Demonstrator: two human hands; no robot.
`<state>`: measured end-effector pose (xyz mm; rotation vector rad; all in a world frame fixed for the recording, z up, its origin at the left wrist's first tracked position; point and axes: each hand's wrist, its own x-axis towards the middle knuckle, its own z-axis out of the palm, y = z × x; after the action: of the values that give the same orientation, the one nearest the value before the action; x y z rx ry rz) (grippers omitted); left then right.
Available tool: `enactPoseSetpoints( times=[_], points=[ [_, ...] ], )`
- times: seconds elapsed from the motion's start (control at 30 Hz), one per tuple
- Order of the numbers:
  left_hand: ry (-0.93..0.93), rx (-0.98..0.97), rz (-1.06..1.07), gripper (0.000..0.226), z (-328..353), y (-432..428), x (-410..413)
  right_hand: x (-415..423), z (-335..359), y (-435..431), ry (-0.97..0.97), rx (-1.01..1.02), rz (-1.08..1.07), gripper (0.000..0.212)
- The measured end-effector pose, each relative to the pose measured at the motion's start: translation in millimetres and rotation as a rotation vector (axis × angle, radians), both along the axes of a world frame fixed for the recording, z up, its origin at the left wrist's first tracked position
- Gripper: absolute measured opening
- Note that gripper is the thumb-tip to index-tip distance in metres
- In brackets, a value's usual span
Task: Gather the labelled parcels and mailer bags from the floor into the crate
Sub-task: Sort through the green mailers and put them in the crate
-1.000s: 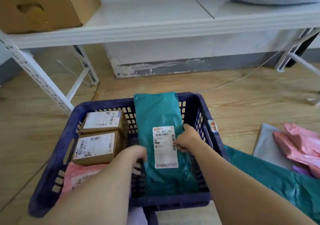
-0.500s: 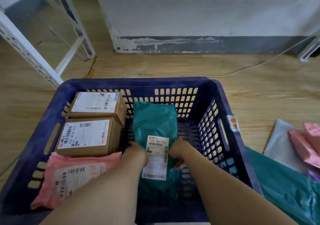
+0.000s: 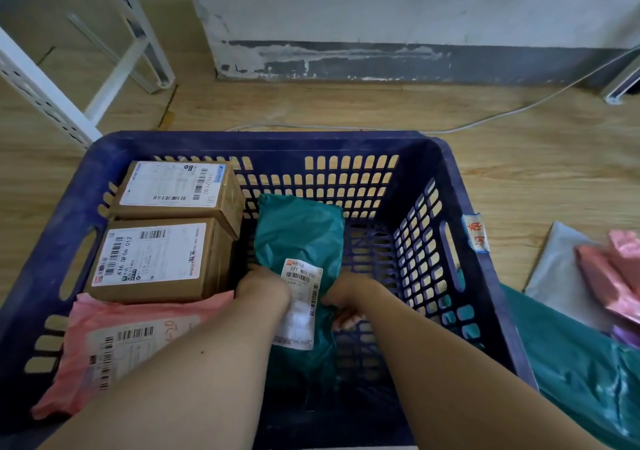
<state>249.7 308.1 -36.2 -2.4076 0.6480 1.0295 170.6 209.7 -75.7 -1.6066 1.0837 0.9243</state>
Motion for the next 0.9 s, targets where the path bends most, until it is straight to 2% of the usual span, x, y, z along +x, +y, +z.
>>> enactPoseSetpoints(
  times=[0.03, 0.13, 0.27, 0.33, 0.4, 0.47, 0.5, 0.57, 0.6, 0.67, 0.8, 0.87, 0.9],
  points=[
    [-0.022, 0.082, -0.078, 0.057, 1.5, -3.0, 1.1, 1.0, -1.0, 1.3, -0.001, -0.009, 0.006, 0.028],
    [-0.016, 0.152, -0.206, 0.050, 2.7, -8.7, 6.5, 4.3, 2.0, 5.3, -0.001, 0.007, 0.016, 0.020],
    [-0.159, -0.024, -0.315, 0.038, 7.5, -21.3, 7.3, 14.5, -4.2, 11.4, -0.031, -0.082, 0.053, 0.031],
    [-0.135, -0.088, -0.371, 0.041, 8.3, -24.1, 9.0, 19.0, -8.5, 15.2, -0.047, -0.163, 0.080, 0.029],
    [0.013, -0.062, -0.378, 0.070, 2.8, -17.2, 9.0, 18.8, -11.7, 18.2, -0.032, -0.186, 0.116, 0.033],
    [0.152, 0.011, -0.349, 0.107, -9.1, -8.0, 11.3, 12.5, -9.2, 18.2, 0.022, -0.233, 0.230, 0.038],
    [0.184, 0.029, -0.326, 0.119, -13.0, -3.8, 12.9, 8.1, -6.6, 18.0, 0.068, -0.274, 0.314, 0.042],
    [0.194, 0.055, -0.315, 0.129, -17.7, 1.3, 13.8, 0.1, -0.1, 16.1, 0.166, -0.233, 0.445, 0.051],
    [0.177, 0.055, -0.332, 0.129, -18.5, 1.7, 12.1, -2.0, 1.2, 15.0, 0.205, -0.119, 0.453, 0.052],
    [0.108, 0.001, -0.385, 0.115, -17.3, -0.7, 7.4, -1.5, 2.9, 15.3, 0.273, 0.165, 0.379, 0.044],
    [-0.037, -0.217, -0.490, 0.055, -10.1, -12.9, 3.9, 2.5, 7.5, 18.0, 0.254, 0.282, 0.299, 0.032],
    [0.014, -0.161, -0.541, 0.045, -6.6, -17.1, 1.1, -0.6, 10.7, 22.1, 0.268, 0.376, 0.345, 0.023],
    [0.064, -0.101, -0.556, 0.048, -6.0, -17.9, -1.5, -2.5, 12.9, 23.6, 0.266, 0.387, 0.425, 0.034]
  ],
)
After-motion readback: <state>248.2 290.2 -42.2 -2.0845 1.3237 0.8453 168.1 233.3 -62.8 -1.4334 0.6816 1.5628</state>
